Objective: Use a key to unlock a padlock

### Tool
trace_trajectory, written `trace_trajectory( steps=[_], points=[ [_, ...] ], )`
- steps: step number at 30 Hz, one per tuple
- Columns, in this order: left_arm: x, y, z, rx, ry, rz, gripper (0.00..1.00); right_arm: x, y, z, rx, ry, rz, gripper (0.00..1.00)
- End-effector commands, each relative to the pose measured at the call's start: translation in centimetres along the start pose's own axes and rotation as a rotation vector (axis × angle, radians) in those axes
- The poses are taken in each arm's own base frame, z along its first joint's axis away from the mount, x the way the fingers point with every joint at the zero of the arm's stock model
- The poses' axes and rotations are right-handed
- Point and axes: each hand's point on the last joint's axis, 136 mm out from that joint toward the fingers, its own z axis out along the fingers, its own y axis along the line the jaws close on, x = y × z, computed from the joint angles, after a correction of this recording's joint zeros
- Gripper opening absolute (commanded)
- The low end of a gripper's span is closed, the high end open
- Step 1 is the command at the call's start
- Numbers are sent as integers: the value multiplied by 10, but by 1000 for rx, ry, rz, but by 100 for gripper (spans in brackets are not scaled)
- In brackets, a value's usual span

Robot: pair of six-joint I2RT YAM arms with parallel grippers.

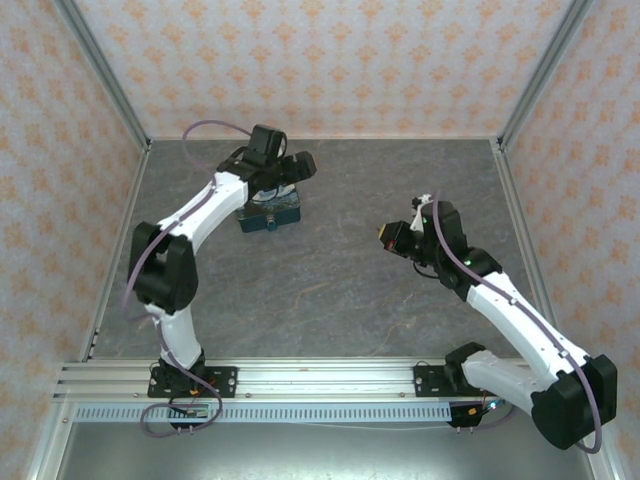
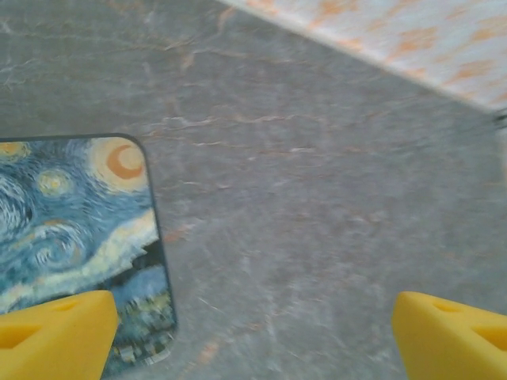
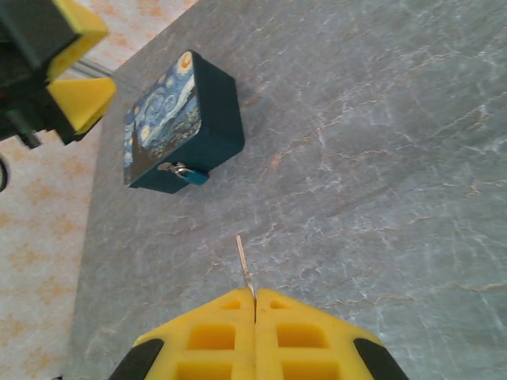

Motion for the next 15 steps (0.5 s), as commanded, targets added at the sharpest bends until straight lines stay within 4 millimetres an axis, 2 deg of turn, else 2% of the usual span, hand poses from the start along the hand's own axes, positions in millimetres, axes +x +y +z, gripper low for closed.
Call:
trace_trajectory(
  steps=[1, 4, 9, 15],
  points=[
    [-5, 14, 21, -83, 16, 26, 90, 5, -15, -9, 66, -14, -13, 0],
    [-7, 17, 44, -105, 33, 23, 90, 8, -19, -14, 74, -16, -11, 0],
    [0, 27, 68, -149, 69, 23, 90, 12, -23, -20, 90, -20, -10, 0],
    [24, 31, 77, -142, 130, 22, 90, 11, -26, -23, 100, -32, -13, 0]
  ],
)
